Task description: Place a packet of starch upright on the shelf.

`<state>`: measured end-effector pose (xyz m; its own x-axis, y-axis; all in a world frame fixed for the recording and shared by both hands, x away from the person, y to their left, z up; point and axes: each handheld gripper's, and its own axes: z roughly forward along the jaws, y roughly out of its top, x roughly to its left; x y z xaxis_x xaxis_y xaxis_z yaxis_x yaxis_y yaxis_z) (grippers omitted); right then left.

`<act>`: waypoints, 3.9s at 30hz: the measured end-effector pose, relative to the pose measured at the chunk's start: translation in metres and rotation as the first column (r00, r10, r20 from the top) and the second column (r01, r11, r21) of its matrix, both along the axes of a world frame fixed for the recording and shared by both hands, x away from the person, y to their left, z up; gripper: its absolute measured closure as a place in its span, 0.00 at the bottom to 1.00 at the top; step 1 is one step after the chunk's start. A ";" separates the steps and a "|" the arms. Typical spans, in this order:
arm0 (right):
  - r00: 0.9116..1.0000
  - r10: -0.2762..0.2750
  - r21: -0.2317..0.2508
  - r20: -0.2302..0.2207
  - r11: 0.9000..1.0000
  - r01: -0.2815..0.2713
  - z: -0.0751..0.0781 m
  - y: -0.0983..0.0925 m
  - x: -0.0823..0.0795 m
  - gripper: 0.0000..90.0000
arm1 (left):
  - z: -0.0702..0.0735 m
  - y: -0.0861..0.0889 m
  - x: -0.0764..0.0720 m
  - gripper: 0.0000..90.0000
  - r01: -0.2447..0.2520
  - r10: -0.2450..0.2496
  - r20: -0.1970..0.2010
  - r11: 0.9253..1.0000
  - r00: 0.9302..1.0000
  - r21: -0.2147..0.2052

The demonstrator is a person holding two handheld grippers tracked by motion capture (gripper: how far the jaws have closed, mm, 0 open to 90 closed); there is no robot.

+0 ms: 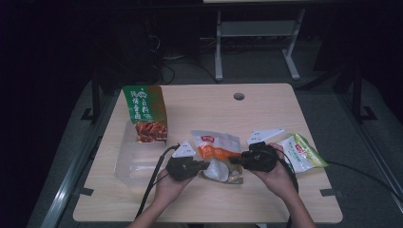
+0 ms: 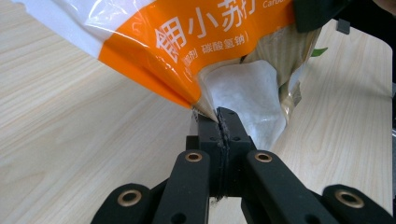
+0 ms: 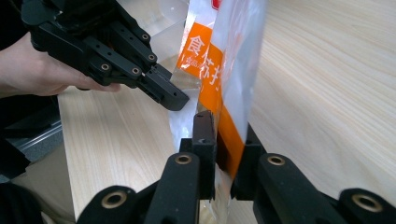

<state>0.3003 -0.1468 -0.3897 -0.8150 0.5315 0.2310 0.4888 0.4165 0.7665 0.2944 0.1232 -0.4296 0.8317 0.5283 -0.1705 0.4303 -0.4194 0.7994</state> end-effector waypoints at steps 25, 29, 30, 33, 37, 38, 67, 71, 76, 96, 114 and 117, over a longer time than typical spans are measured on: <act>1.000 -0.017 0.005 0.019 1.000 0.017 0.004 0.010 -0.009 1.00 | -0.004 0.021 -0.028 0.51 -0.007 0.007 0.004 1.000 1.000 -0.031; 0.999 -0.026 0.009 0.026 1.000 0.025 0.007 0.008 -0.010 1.00 | -0.003 0.024 -0.033 0.46 -0.006 0.006 0.015 1.000 1.000 -0.021; 0.999 -0.024 0.005 0.032 1.000 0.024 0.007 0.008 -0.009 1.00 | -0.002 0.024 -0.035 0.45 -0.008 0.008 0.011 1.000 1.000 -0.024; 0.999 -0.028 0.012 0.034 1.000 0.028 0.010 0.008 -0.009 1.00 | -0.001 0.024 -0.040 0.43 0.001 0.000 0.018 1.000 1.000 -0.025; 0.999 -0.031 0.009 0.037 1.000 0.030 0.014 0.009 -0.009 1.00 | 0.000 0.026 -0.045 0.42 0.017 -0.016 0.027 1.000 1.000 -0.014; 0.999 -0.031 0.012 0.038 0.999 0.030 0.016 0.010 -0.007 1.00 | 0.000 0.026 -0.048 0.41 0.023 -0.022 0.029 1.000 0.999 -0.013; 0.997 0.031 0.071 0.078 0.997 -0.036 0.063 0.051 0.011 1.00 | -0.001 0.037 -0.075 0.35 0.089 -0.090 0.055 0.996 0.994 0.021; 0.996 0.041 0.085 0.082 0.995 -0.048 0.071 0.061 0.015 1.00 | -0.002 0.037 -0.076 0.34 0.086 -0.086 0.053 0.996 0.995 0.012; 0.994 0.053 0.079 0.093 0.995 -0.061 0.077 0.070 0.019 1.00 | -0.002 0.037 -0.078 0.33 0.092 -0.093 0.066 0.996 0.993 0.014; 0.977 0.166 0.091 0.130 0.980 -0.179 0.111 0.145 0.036 1.00 | 0.001 0.036 -0.081 0.33 0.115 -0.116 0.094 0.993 0.989 0.010; 0.971 0.225 0.112 0.086 0.966 -0.234 0.092 0.208 0.064 1.00 | 0.001 0.036 -0.084 0.33 0.121 -0.121 0.106 0.993 0.987 0.011; 0.970 0.228 0.119 0.079 0.964 -0.236 0.087 0.213 0.067 1.00 | 0.000 0.037 -0.084 0.33 0.119 -0.120 0.103 0.993 0.988 0.010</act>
<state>0.3677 0.0659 -0.3022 -0.9278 0.2960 0.2269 0.3381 0.4104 0.8469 0.2106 0.1601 -0.4291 0.9019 0.4247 -0.0792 0.2926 -0.4655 0.8353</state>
